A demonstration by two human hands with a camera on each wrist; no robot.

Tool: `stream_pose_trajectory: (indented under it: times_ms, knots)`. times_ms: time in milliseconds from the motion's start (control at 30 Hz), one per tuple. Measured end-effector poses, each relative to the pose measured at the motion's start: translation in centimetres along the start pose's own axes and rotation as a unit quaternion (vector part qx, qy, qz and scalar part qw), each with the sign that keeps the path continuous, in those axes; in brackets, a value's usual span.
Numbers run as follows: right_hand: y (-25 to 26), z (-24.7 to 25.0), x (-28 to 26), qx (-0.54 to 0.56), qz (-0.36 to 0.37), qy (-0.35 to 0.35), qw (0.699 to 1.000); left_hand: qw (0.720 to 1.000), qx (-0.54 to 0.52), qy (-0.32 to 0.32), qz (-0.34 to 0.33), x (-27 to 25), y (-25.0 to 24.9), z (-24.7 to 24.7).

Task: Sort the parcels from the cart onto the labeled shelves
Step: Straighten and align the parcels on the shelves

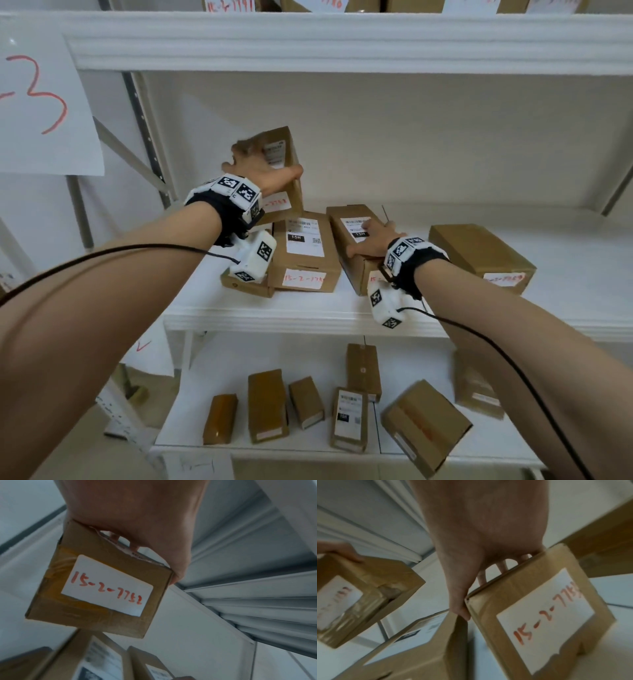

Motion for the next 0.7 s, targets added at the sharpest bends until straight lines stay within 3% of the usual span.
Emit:
stream_pose_trajectory:
  times_ms: [167, 300, 433, 533, 633, 700]
  knots:
    - [-5.0, 1.4, 0.0, 0.031, -0.063, -0.020, 0.997, 0.999, -0.016, 0.034, -0.025, -1.9, -7.0, -3.9]
    - [-8.7, 2.5, -0.3, 0.035, -0.096, -0.046, 0.994, 0.994, 0.020, 0.093, -0.047, -4.2, -11.0, -9.8]
    - [-9.9, 4.2, -0.1, 0.100, -0.071, -0.066, 0.990, 0.991, 0.037, 0.120, -0.043, -5.5, -12.4, -14.3]
    - [-10.8, 7.0, -0.9, 0.164, -0.040, -0.145, 0.975, 0.990, 0.075, 0.109, -0.054, -5.5, -13.1, -16.0]
    - [-13.4, 8.8, -2.1, 0.152, -0.059, -0.212, 0.964, 0.986, 0.109, 0.110, -0.065, -5.6, -13.7, -17.0]
    - [-15.3, 9.0, -2.3, 0.130, -0.085, -0.214, 0.964, 0.984, 0.121, 0.109, -0.076, -6.0, -14.2, -17.0]
Point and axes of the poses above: each hand's wrist, its own x-axis towards the middle knuckle, its own z-axis out of the back of the hand, y = z × x, the point moved 10 cm from there along x, towards the middle knuckle, and after that the axes turned 2 degrees about z, right-handed, at the moved point
